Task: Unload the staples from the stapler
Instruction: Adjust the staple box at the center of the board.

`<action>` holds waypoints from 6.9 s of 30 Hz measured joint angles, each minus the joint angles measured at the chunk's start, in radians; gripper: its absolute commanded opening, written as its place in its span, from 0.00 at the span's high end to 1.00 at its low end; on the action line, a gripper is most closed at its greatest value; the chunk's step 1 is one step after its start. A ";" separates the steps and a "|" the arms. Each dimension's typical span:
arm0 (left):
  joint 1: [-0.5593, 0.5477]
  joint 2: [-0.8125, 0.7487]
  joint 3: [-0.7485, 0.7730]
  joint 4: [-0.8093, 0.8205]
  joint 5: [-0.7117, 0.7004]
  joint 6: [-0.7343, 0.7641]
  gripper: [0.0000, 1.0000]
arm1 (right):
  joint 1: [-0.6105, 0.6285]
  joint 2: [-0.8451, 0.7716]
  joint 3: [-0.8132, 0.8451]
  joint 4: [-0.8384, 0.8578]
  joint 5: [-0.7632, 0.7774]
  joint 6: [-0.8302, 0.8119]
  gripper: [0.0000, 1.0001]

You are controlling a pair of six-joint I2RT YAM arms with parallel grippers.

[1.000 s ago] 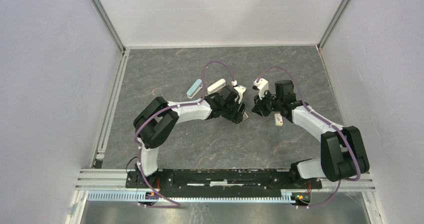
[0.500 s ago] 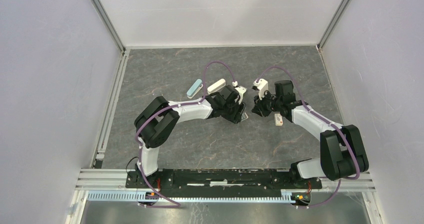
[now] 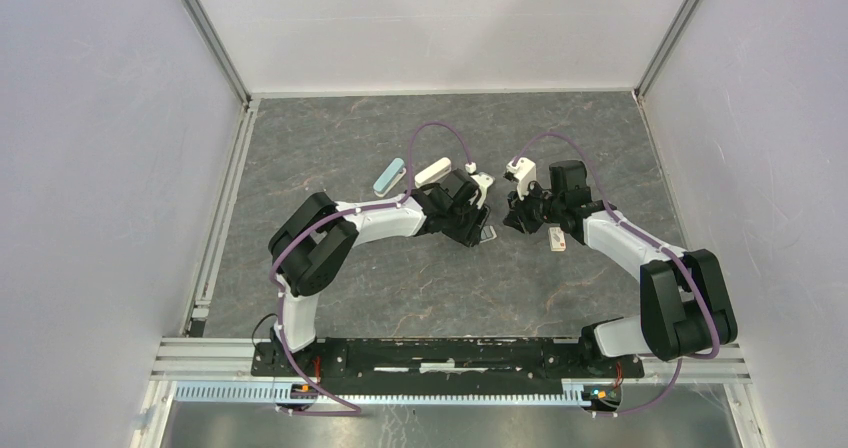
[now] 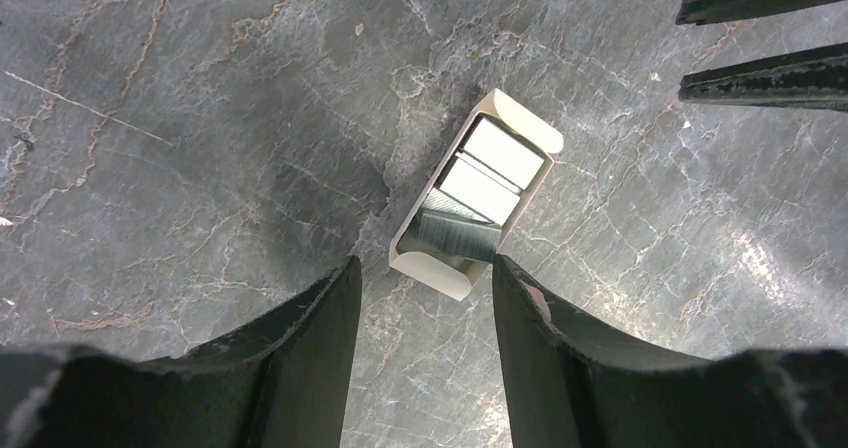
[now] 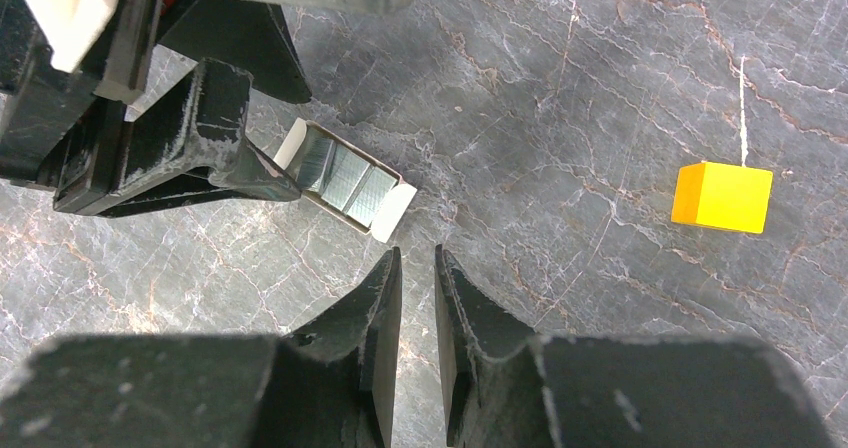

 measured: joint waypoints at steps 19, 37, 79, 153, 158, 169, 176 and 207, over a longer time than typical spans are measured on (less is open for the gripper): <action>0.000 0.000 0.002 -0.027 -0.053 0.029 0.50 | 0.000 0.011 0.000 -0.007 -0.012 0.000 0.76; 0.000 -0.179 -0.147 0.069 -0.122 0.020 0.49 | 0.000 0.011 0.000 -0.015 -0.027 -0.011 0.76; -0.120 0.006 0.126 -0.129 -0.367 -0.323 0.67 | -0.126 -0.036 0.000 -0.075 -0.129 -0.035 0.76; -0.120 0.080 0.197 -0.201 -0.366 -0.321 0.69 | -0.126 -0.034 0.000 -0.076 -0.146 -0.042 0.76; -0.120 0.080 0.197 -0.199 -0.344 -0.321 0.69 | -0.126 -0.034 0.000 -0.076 -0.146 -0.042 0.76; -0.120 0.067 0.196 -0.175 -0.343 -0.320 0.69 | -0.126 -0.034 0.000 -0.076 -0.147 -0.042 0.76; -0.120 0.026 0.147 -0.146 -0.372 -0.280 0.69 | -0.126 -0.034 0.000 -0.077 -0.149 -0.046 0.76; 0.077 -0.192 -0.401 0.517 -0.155 -0.264 0.71 | -0.116 0.035 0.000 -0.135 -0.134 -0.113 0.95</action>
